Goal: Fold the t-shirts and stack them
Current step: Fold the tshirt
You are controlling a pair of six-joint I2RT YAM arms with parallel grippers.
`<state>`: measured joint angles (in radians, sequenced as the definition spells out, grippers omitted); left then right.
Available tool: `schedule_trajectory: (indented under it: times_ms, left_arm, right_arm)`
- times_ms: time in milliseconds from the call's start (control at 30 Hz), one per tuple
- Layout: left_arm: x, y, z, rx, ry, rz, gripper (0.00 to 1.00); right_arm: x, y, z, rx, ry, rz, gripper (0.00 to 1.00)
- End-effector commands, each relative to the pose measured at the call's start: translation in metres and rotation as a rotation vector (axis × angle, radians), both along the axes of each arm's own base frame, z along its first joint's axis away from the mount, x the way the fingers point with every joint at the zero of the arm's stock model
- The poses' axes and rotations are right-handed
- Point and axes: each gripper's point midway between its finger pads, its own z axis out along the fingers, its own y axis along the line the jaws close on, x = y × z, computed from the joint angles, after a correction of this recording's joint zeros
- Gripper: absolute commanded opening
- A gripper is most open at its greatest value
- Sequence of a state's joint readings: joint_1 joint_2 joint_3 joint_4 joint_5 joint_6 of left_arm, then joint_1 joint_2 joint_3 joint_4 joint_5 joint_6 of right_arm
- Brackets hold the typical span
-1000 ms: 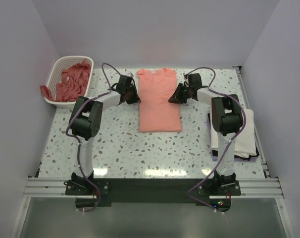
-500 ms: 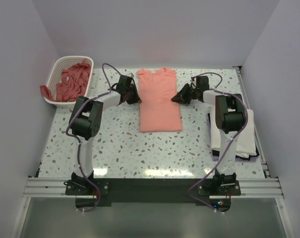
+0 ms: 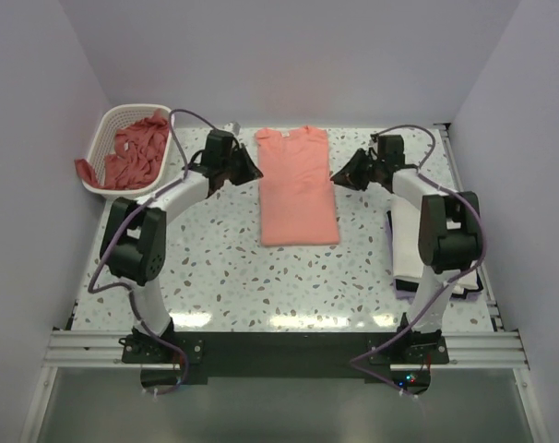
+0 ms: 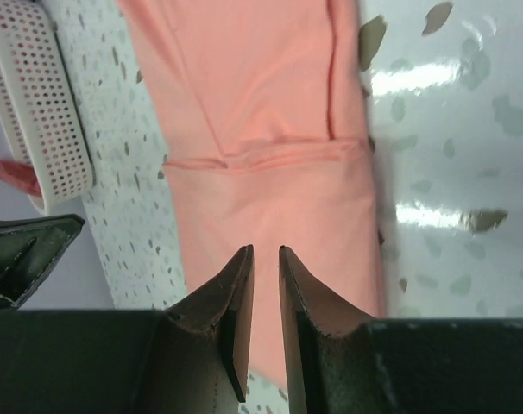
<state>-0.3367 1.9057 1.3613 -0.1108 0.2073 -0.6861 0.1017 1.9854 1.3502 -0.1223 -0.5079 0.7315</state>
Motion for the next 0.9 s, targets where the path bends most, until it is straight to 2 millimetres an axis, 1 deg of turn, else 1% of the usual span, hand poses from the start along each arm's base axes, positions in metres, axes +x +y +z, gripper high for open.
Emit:
schedule_trajectory:
  times_ms: [0, 33, 67, 100, 133, 167, 200, 233, 267, 300, 333, 367, 400, 467, 500, 567, 600, 667, 733, 767, 833, 867]
  left_arm:
    - [-0.031, -0.029, 0.033, -0.102, -0.047, -0.045, 0.09]
    - [-0.046, -0.039, 0.022, -0.108, -0.04, -0.063, 0.09]
    - [-0.055, -0.045, 0.018, -0.12, -0.034, -0.074, 0.09]
    - [-0.064, -0.049, 0.018, -0.14, -0.025, -0.075, 0.09]
    - [-0.081, -0.056, 0.004, -0.142, -0.001, -0.095, 0.09]
    - [-0.089, -0.06, -0.001, -0.148, 0.008, -0.106, 0.09]
    - [-0.106, -0.064, -0.014, -0.137, 0.037, -0.119, 0.08]
    - [-0.113, -0.065, -0.019, -0.133, 0.045, -0.122, 0.08]
    - [-0.12, -0.064, -0.027, -0.126, 0.056, -0.124, 0.08]
    - [-0.134, -0.061, -0.041, -0.116, 0.092, -0.123, 0.08]
    - [-0.138, -0.06, -0.046, -0.121, 0.094, -0.119, 0.07]
    - [-0.143, -0.057, -0.05, -0.125, 0.099, -0.114, 0.06]
    - [-0.153, -0.051, -0.063, -0.116, 0.127, -0.11, 0.06]
    - [-0.161, -0.046, -0.071, -0.108, 0.136, -0.107, 0.06]
    - [-0.167, -0.041, -0.079, -0.095, 0.152, -0.104, 0.06]
    - [-0.171, -0.039, -0.081, -0.092, 0.155, -0.109, 0.06]
    - [-0.176, -0.037, -0.084, -0.093, 0.163, -0.112, 0.06]
    - [-0.178, -0.036, -0.08, -0.099, 0.152, -0.113, 0.06]
    - [-0.18, -0.034, -0.078, -0.097, 0.153, -0.115, 0.06]
    - [-0.18, -0.034, -0.072, -0.097, 0.135, -0.12, 0.06]
    - [-0.182, -0.029, -0.068, -0.082, 0.134, -0.111, 0.06]
    - [-0.182, -0.028, -0.061, -0.084, 0.115, -0.11, 0.06]
  right_arm:
    - [-0.026, 0.01, 0.028, -0.029, -0.087, 0.018, 0.23]
    - [-0.044, 0.013, 0.026, -0.025, -0.081, 0.025, 0.23]
    - [-0.05, 0.016, 0.026, -0.017, -0.089, 0.023, 0.23]
    - [-0.06, 0.025, 0.025, -0.016, -0.092, 0.042, 0.23]
    - [-0.076, 0.026, 0.017, -0.018, -0.073, 0.049, 0.23]
    - [-0.081, 0.03, 0.017, -0.012, -0.086, 0.056, 0.23]
    - [-0.09, 0.034, 0.012, -0.017, -0.078, 0.065, 0.23]
    - [-0.103, 0.033, -0.001, -0.027, -0.048, 0.069, 0.24]
    - [-0.107, 0.034, -0.002, -0.026, -0.055, 0.072, 0.24]
    - [-0.112, 0.033, -0.007, -0.03, -0.045, 0.071, 0.24]
    - [-0.121, 0.028, -0.019, -0.045, -0.016, 0.064, 0.24]
    - [-0.124, 0.026, -0.025, -0.058, -0.012, 0.069, 0.24]
    - [-0.129, 0.025, -0.033, -0.067, 0.008, 0.076, 0.24]
    - [-0.141, 0.019, -0.052, -0.104, 0.05, 0.087, 0.24]
    - [-0.149, 0.015, -0.061, -0.117, 0.074, 0.086, 0.24]
    - [-0.155, 0.012, -0.067, -0.125, 0.08, 0.086, 0.24]
    - [-0.161, 0.01, -0.072, -0.13, 0.094, 0.087, 0.24]
    - [-0.165, 0.007, -0.074, -0.137, 0.096, 0.083, 0.24]
    - [-0.169, 0.004, -0.071, -0.143, 0.089, 0.083, 0.24]
    - [-0.172, 0.002, -0.071, -0.148, 0.094, 0.08, 0.24]
    - [-0.176, 0.0, -0.064, -0.148, 0.082, 0.079, 0.25]
    - [-0.177, 0.0, -0.06, -0.148, 0.072, 0.078, 0.25]
